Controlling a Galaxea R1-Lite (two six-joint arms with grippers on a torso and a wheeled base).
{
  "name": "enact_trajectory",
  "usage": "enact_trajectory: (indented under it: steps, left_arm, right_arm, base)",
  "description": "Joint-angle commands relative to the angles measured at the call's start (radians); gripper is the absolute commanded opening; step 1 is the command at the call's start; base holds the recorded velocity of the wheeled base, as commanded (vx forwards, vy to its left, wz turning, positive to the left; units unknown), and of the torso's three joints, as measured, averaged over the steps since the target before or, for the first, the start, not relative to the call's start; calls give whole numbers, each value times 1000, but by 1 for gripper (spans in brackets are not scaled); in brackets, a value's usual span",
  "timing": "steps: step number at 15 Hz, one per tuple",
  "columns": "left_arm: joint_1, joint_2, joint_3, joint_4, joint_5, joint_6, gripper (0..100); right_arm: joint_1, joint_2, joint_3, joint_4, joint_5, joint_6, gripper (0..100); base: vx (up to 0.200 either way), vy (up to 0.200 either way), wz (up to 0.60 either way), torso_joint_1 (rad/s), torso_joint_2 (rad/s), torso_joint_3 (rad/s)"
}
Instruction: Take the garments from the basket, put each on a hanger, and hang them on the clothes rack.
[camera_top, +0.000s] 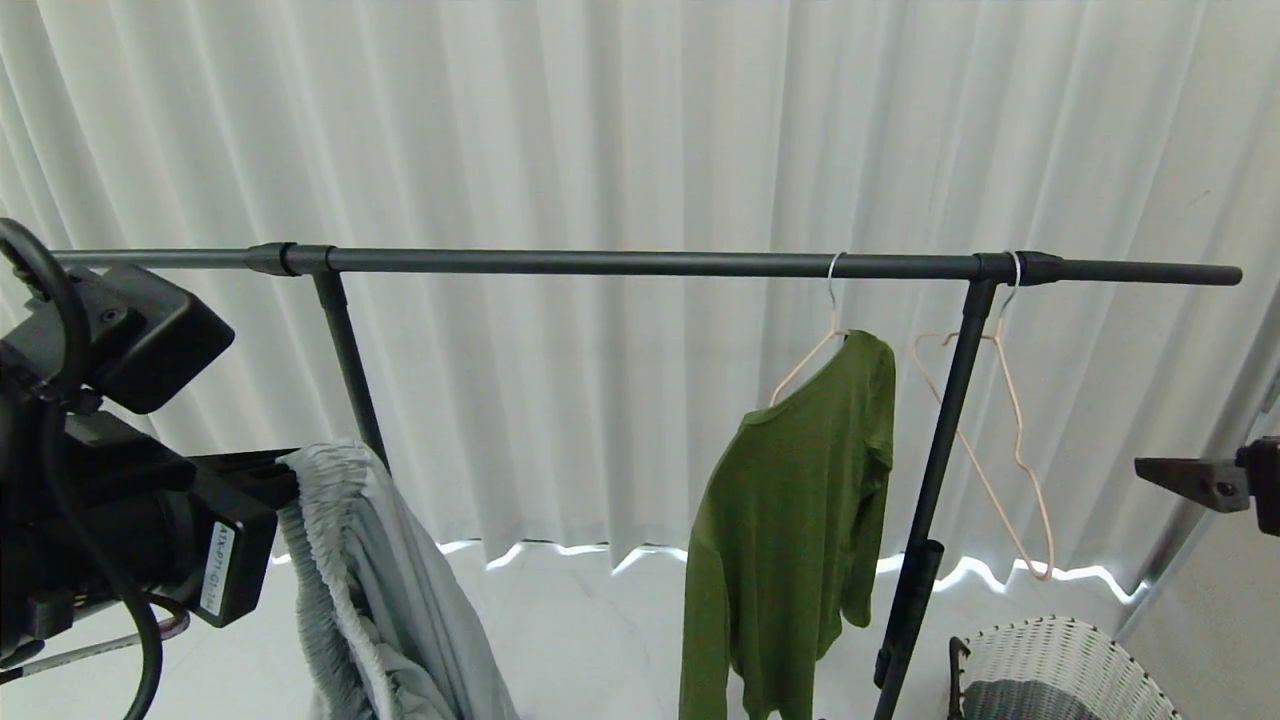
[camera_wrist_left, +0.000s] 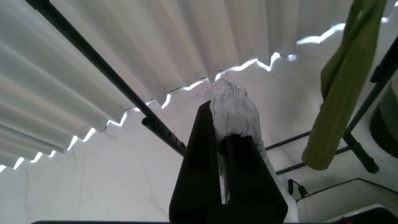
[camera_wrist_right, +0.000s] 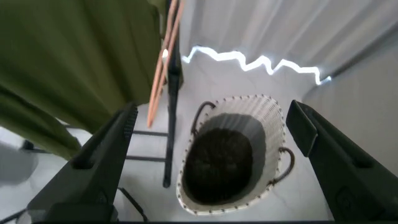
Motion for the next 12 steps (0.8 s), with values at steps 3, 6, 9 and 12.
enact_trajectory:
  steps: [3,6,9,12]
  left_arm:
    - [-2,0,0,0,0,0,0]
    - [-9,-10,0,0,0,0,0]
    - [-12,-23,17,0,0,0,0]
    - [-21,-26,19,0,0,0,0]
  right_arm:
    - [30,205,-4,-152,-7,29,100]
    - [30,345,-37,-211,-33,42,100]
    - [33,437,-95,-211,-34,90,100]
    - [47,503,-122,-208,-54,110,100]
  base:
    - [0,0,0,0,0,0]
    - [0,0,0,0,0,0]
    - [0,0,0,0,0,0]
    - [0,0,0,0,0,0]
